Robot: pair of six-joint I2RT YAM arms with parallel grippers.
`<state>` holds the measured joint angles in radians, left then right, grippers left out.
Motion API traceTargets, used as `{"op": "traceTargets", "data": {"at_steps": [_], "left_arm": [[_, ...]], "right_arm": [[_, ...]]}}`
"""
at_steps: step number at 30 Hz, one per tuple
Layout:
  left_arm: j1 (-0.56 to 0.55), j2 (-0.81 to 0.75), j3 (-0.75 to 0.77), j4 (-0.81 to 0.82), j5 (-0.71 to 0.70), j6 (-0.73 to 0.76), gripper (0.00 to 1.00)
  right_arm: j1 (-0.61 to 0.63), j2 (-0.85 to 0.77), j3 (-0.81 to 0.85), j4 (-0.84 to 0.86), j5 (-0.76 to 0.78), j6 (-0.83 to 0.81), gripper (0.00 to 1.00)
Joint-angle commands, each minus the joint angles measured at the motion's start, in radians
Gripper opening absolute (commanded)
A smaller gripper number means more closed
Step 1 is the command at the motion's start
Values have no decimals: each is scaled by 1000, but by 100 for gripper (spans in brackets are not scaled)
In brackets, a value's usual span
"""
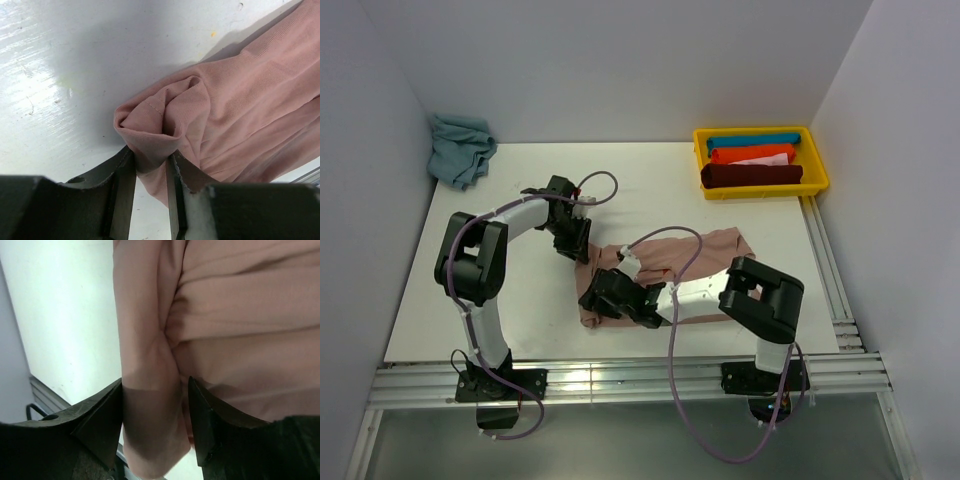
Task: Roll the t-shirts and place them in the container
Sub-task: Roll the tshirt
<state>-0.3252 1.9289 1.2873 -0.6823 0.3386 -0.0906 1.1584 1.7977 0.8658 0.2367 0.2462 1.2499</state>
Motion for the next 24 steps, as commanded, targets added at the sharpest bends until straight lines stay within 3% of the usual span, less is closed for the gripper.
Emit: {"op": "traceTargets", "data": {"at_steps": [1,6,10,13,15,19,22,24], "left_arm": [[-2,18,29,0,-65,14,34],[-5,19,30,-3,-65,14,34],[-9,22,32,-5,-61,14,34],[-12,21,30,-3,-64,12,34],[-15,18,29,-3,-66,11,33],[-18,10,24,3,-75,9,34],[-23,10,23,6,-81,8,34],[-26,10,23,4,-84,9,33]], "right_arm": [[40,-61,48,-92,65,-17,59],[84,-72,47,-106,90,11,53],[106,-41,42,-91,71,25,31],[106,-21,26,-36,45,28,22],[106,-11,18,-10,38,37,24],[107,-9,48,-65,42,29,44],[126,-23,116,-241,97,8,56],[144,-32,151,-325,140,-1,58]]}}
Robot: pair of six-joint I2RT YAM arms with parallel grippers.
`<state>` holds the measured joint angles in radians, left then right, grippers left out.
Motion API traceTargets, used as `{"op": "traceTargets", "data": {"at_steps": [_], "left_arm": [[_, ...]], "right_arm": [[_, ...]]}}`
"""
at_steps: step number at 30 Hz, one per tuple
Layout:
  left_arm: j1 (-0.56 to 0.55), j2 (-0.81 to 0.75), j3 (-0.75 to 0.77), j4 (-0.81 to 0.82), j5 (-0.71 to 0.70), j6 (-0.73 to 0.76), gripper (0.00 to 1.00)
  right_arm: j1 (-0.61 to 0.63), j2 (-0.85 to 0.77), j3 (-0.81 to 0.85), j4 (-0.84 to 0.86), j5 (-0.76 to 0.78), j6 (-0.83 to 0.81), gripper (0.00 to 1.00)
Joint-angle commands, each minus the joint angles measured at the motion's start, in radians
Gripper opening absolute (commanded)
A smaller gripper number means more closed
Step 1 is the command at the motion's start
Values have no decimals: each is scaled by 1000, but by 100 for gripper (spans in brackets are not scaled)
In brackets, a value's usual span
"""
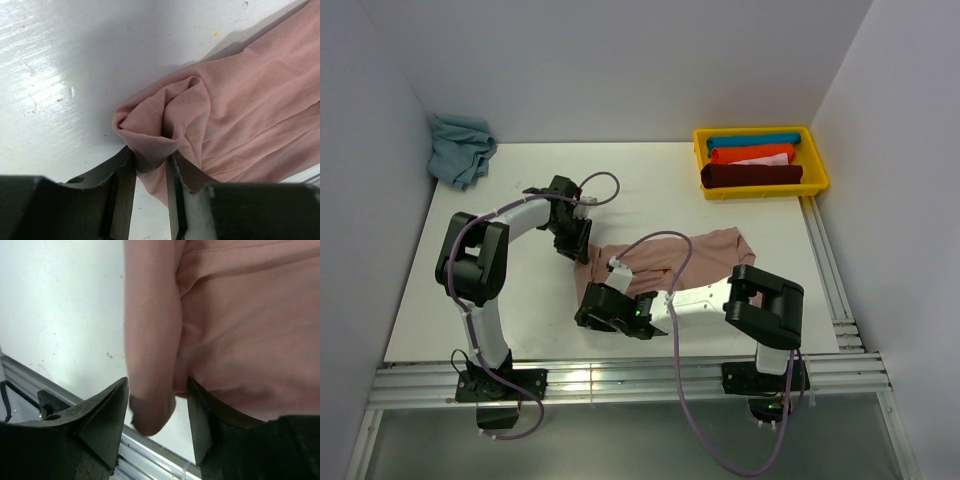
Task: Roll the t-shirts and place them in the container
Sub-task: Roll the tshirt
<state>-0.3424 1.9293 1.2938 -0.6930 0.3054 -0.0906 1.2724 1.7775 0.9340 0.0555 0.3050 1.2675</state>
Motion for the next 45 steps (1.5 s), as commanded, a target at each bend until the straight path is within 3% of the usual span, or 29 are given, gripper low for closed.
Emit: {"op": "traceTargets", "data": {"at_steps": [1,5,9,13,21,28,35,45], "left_arm": [[-9,10,16,15,-52,9,33],[-10,8,18,13,-57,14,33],[-12,8,19,10,-57,17,33],[-12,4,16,10,-55,15,33],[-17,8,18,10,-61,15,33],[-18,14,18,12,-63,18,33],[-20,8,21,7,-63,18,33],[-24,11,24,7,-61,15,33]], "right_arm": [[36,-15,119,-182,92,-17,58],[82,-27,228,-392,157,-29,59],[120,-50,316,-494,221,-59,58],[101,-47,380,-546,276,-98,47],[-2,48,419,-393,261,-244,30],[-77,178,502,-336,240,-322,29],[-85,257,577,-447,256,-280,29],[-47,301,589,-552,278,-217,38]]}}
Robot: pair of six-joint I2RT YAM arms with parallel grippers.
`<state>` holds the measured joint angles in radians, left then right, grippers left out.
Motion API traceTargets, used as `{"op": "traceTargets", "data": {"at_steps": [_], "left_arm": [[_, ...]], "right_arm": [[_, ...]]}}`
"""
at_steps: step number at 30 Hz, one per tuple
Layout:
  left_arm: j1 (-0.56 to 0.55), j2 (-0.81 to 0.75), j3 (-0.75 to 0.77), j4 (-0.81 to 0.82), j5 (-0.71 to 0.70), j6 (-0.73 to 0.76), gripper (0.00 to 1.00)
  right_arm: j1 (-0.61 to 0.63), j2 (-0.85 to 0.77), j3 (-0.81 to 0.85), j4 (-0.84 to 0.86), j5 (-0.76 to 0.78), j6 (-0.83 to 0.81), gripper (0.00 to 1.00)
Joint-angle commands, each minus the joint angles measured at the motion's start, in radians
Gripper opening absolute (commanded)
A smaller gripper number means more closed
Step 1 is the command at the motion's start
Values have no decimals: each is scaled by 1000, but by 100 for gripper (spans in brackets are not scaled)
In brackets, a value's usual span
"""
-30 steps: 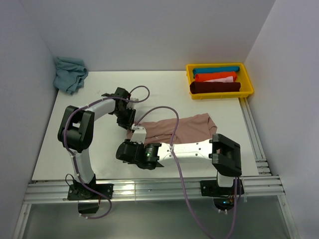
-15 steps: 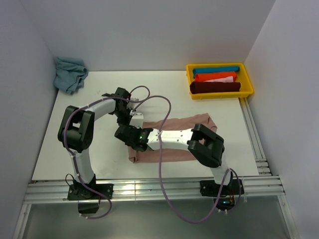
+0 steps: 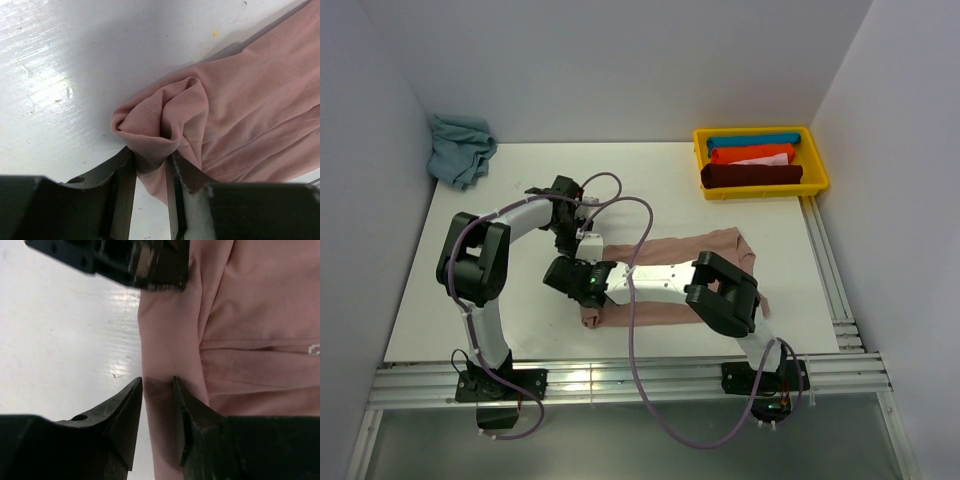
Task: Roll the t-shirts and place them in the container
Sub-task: Roll the tshirt
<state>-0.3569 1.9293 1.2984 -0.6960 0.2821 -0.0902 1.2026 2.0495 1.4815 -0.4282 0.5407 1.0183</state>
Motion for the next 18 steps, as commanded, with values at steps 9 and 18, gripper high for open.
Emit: {"op": "traceTargets", "data": {"at_steps": [9,18], "left_arm": [[-13,10,27,4,-38,15,34],[-16,8,30,3,-38,15,35]], "right_arm": [[64,64,71,-187,70,80,53],[97,113,103,-244,36,95,57]]}}
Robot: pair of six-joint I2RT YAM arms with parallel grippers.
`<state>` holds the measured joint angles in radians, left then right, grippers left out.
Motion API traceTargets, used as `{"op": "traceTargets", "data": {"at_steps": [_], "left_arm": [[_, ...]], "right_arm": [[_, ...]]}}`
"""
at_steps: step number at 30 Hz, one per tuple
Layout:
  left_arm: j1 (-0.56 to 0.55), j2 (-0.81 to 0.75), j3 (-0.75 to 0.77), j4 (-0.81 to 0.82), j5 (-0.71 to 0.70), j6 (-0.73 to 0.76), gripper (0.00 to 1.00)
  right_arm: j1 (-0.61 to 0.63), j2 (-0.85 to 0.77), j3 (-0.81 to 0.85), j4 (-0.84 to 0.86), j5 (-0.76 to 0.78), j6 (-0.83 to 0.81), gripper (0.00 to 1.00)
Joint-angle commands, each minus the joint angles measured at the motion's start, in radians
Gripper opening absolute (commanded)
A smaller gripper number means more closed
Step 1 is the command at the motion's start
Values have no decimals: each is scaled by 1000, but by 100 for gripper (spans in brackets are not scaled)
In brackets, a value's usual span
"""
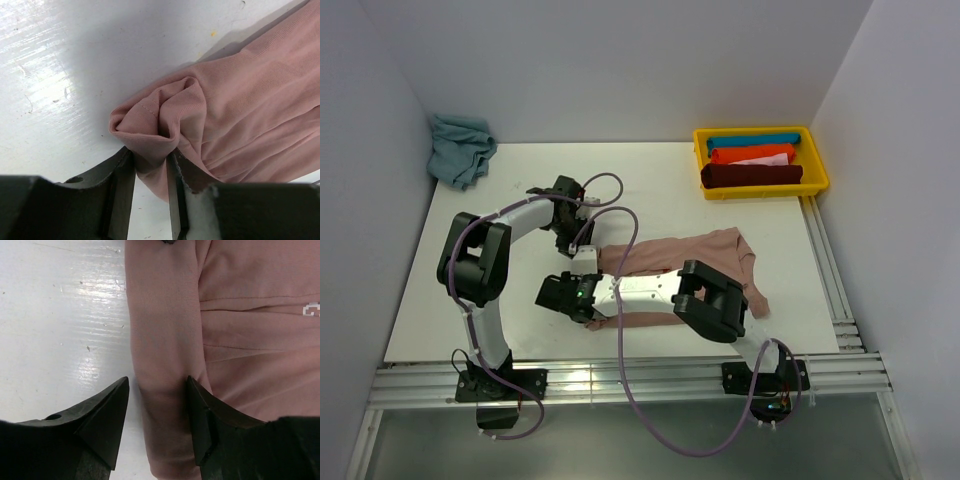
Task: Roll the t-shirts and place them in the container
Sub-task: Roll the tshirt
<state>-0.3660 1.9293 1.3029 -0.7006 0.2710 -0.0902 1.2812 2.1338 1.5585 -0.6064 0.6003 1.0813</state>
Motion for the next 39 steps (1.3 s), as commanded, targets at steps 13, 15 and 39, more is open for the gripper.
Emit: {"op": "traceTargets", "data": {"at_steps": [13,15,39], "left_arm": [[36,-72,110,16,53,-6,60],[61,-93,124,19,95,-5,61],[170,-119,-123,185,383,46,66]], "right_arm": [[7,-78,-185,180,-105,55,21],[-5,-161,-304,294,-129,46,15],[-233,-147,-993,1915,-559,445,12]]}}
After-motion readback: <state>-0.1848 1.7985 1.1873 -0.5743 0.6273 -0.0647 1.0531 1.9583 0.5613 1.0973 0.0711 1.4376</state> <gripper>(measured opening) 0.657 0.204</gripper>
